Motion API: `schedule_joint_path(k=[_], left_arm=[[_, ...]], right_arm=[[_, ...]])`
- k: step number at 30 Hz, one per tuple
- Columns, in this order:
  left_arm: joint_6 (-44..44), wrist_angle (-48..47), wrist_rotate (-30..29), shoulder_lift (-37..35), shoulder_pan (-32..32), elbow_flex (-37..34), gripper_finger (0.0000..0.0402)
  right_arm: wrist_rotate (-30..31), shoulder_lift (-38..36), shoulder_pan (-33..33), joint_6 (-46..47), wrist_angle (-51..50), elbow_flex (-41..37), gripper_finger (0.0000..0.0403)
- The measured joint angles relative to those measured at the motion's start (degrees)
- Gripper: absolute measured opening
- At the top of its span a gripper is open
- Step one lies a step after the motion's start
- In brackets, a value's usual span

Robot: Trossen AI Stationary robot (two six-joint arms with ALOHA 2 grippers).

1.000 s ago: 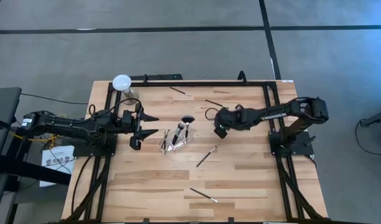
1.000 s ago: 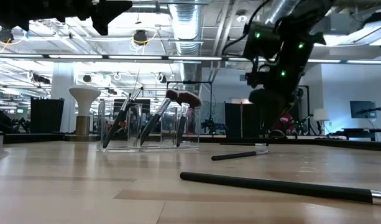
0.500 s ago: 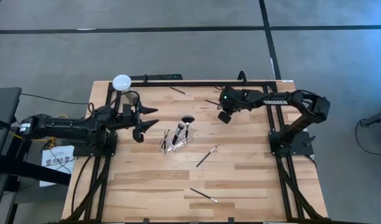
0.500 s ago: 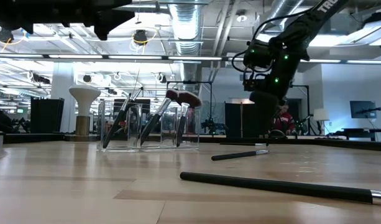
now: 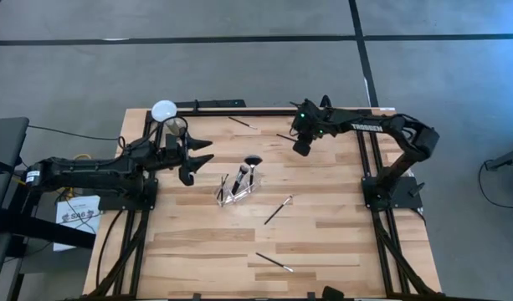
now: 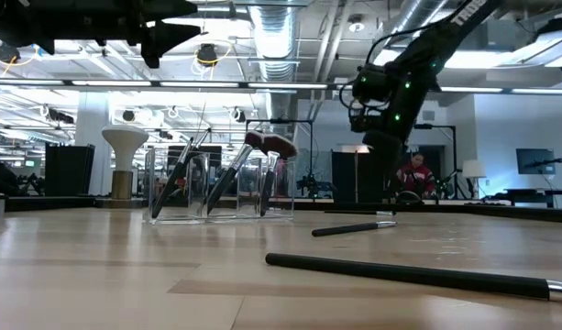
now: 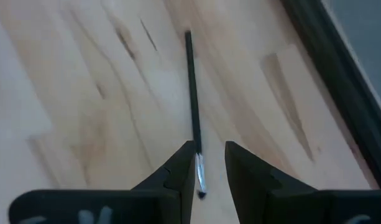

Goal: Put items in baskets/containers
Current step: Put the black eyeshadow brush into the left section of the transparent organizer

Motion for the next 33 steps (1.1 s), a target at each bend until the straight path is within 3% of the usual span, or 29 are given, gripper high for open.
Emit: schedule_joint_path(k=[7, 18, 33], left_arm=[[-1.43, -0.06, 1.42, 2.32, -1.81, -0.08, 0.0218], [-1.21, 0.01, 0.90, 3.02, -1.98, -0.07, 0.0218], [-0.34, 0.04, 0.70, 3.00, -1.67, -0.06, 0.0218]], right_arm=[[-1.52, 7.96, -1.58, -2.55, -5.65, 5.20, 0.0083], [-3.09, 11.81, -1.57, -5.09, -5.01, 6.37, 0.0104], [-2.86, 16.48, -1.41, -4.54, -5.20, 6.72, 0.0061]])
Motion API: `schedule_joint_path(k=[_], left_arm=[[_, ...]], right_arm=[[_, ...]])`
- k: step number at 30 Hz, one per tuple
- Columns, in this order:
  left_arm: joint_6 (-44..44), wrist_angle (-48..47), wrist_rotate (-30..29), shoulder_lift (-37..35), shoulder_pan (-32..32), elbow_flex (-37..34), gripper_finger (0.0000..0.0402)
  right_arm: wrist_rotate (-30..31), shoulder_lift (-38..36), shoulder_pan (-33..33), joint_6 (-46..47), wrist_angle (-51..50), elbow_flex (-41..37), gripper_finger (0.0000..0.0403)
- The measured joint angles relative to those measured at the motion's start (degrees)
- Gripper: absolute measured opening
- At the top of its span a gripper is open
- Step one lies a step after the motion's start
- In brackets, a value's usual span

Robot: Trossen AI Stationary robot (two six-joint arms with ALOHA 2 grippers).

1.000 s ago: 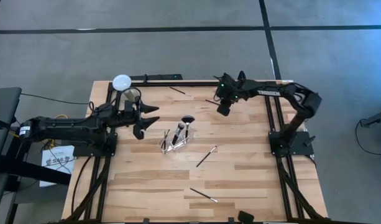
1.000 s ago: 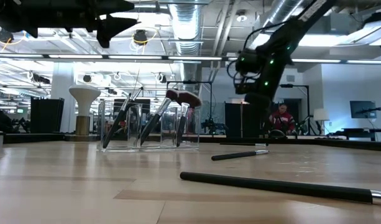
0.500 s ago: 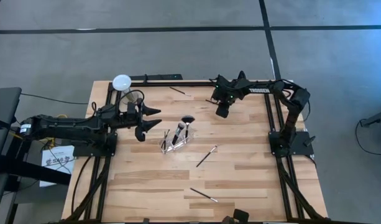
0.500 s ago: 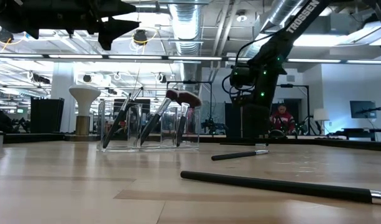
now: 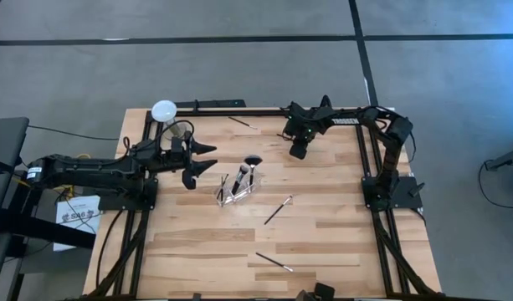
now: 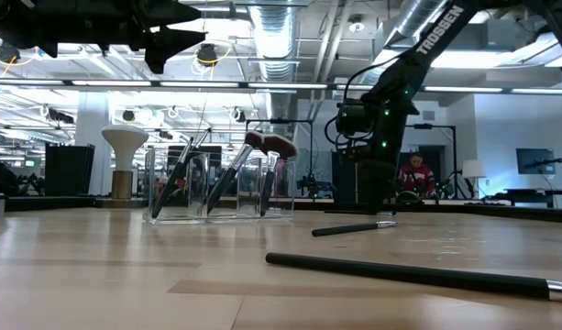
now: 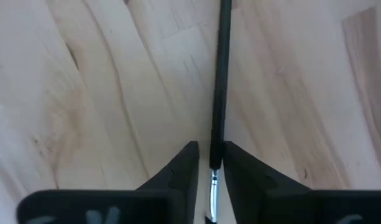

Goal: Put items in baskets/containers
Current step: Put the black eyeshadow brush into the left section of the transparent organizer

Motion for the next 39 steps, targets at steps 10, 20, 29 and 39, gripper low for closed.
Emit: schedule_joint_path(k=[10, 20, 29, 39], left_arm=[[0.01, 0.02, -0.01, 0.00, 0.00, 0.03, 0.0218], [0.01, 0.03, -0.01, -0.02, -0.02, 0.07, 0.0218], [-1.06, 0.03, -0.01, -0.02, -0.02, 0.08, 0.0218], [-11.24, 0.48, 3.70, 0.11, -0.03, 0.08, 0.0218]], right_arm=[[0.70, -0.54, 0.70, 1.15, -1.12, -0.14, 0.0016], [8.25, -11.84, 6.40, 4.48, -10.72, -0.56, 0.0003], [17.88, -23.09, 20.41, 9.40, -18.04, -0.56, 0.0002], [42.69, -27.35, 43.75, 0.11, -17.33, -0.50, 0.0001]])
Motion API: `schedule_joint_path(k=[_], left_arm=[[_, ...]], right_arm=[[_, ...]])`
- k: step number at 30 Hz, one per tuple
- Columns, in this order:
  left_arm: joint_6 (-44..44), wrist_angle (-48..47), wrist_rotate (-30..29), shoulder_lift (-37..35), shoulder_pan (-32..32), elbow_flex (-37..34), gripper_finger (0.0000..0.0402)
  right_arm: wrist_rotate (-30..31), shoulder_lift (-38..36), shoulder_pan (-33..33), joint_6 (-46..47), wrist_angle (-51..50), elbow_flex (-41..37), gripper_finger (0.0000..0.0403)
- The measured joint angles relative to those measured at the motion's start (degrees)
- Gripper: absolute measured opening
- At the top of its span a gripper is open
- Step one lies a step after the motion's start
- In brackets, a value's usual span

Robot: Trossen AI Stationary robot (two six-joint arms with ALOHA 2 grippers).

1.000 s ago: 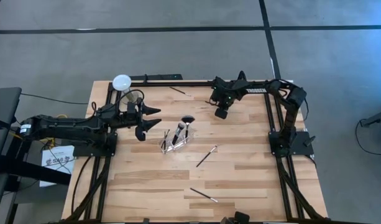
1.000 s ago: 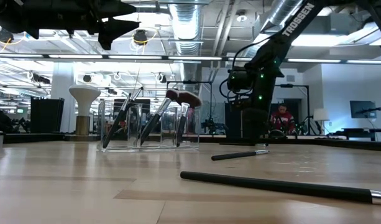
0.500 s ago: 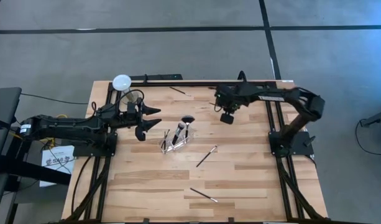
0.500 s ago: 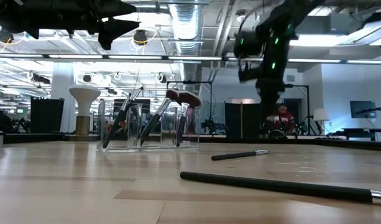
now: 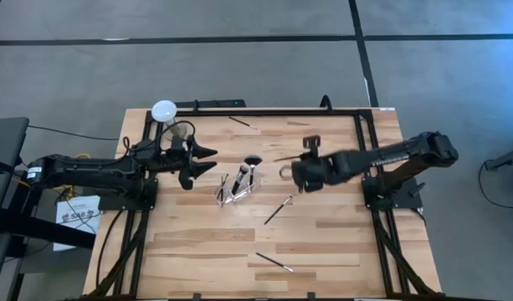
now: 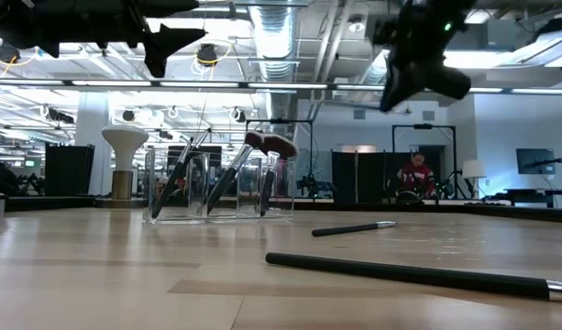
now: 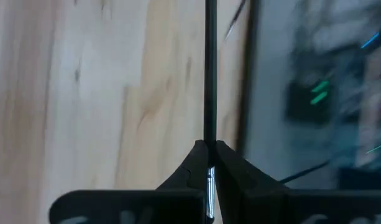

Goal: Put items in baskets/containers
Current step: Put the black eyeshadow brush into the left section of the transparent organizer

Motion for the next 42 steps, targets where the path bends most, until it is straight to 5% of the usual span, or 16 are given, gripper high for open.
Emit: schedule_joint_path(k=[5, 15, 26, 31, 42], left_arm=[[-4.13, 4.12, 2.50, 4.45, -0.19, 0.02, 0.0218], [-13.21, 19.27, 6.19, 25.46, -1.88, 4.83, 0.0236], [-23.89, 15.16, 11.81, 38.60, -6.07, 18.91, 0.0257], [-23.51, 0.43, 10.92, 38.64, -6.05, 22.71, 0.0258], [-25.60, 0.31, 10.36, 38.62, -6.96, 23.45, 0.0258]], right_arm=[[9.59, 0.00, 7.49, -5.40, 5.32, 0.02, 0.0001], [23.12, 3.40, 17.95, -16.69, 12.00, 0.14, 0.0001], [36.27, 11.34, 24.46, -30.23, 20.58, 0.09, 0.0001], [37.74, 11.90, 25.78, -32.77, 22.72, 0.11, 0.0001], [33.93, 11.89, 25.02, -47.34, 36.90, 0.11, 0.0000]])
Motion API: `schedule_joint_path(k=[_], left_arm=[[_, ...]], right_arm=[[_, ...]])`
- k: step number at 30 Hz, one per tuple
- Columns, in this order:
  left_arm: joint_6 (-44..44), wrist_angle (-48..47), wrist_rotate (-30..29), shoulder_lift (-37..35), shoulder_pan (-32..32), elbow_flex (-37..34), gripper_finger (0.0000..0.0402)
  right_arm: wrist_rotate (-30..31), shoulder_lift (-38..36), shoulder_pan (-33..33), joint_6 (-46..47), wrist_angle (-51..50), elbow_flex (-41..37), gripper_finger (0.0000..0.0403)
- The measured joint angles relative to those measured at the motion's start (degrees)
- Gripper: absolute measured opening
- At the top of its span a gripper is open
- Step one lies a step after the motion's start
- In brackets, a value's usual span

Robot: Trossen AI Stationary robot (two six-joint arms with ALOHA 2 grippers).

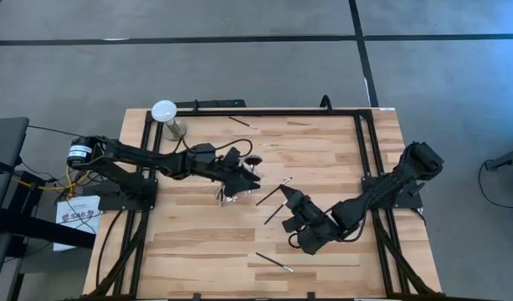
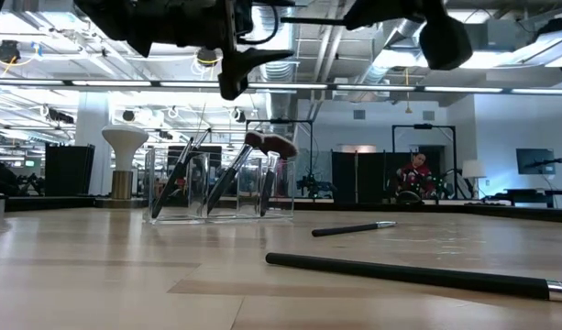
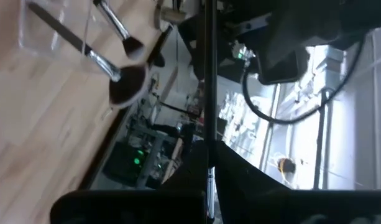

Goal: Put items in baskets/containers
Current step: Put the black eyeshadow brush into the left section of the transparent organizer, then put the eyeshadow brush into the left section of the transparent organizer

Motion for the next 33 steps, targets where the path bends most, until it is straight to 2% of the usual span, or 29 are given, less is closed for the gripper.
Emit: schedule_joint_path(k=[9, 14, 26, 30, 33], left_arm=[[-1.11, -0.02, -1.82, 3.79, -2.79, 0.25, 0.0257], [-0.88, 0.27, -1.79, 6.22, -2.91, 1.45, 0.0242], [1.18, 0.82, -1.03, 5.29, -2.54, 1.68, 0.0128], [3.48, 0.11, -0.89, 5.31, -2.74, 1.68, 0.0077], [6.55, 0.12, 1.44, 5.31, -2.98, 1.68, 0.0020]], right_arm=[[-4.99, 1.27, -3.66, -10.73, 10.56, 0.00, 0.0000], [-5.92, 1.25, -4.10, -11.87, 11.92, 0.00, 0.0000], [-6.48, 1.25, -2.30, -11.87, 11.43, 0.00, 0.0004], [-6.30, 1.25, -2.28, -10.41, 11.45, 0.00, 0.0003], [-5.89, 1.25, -2.28, -8.46, 11.42, 0.00, 0.0002]])
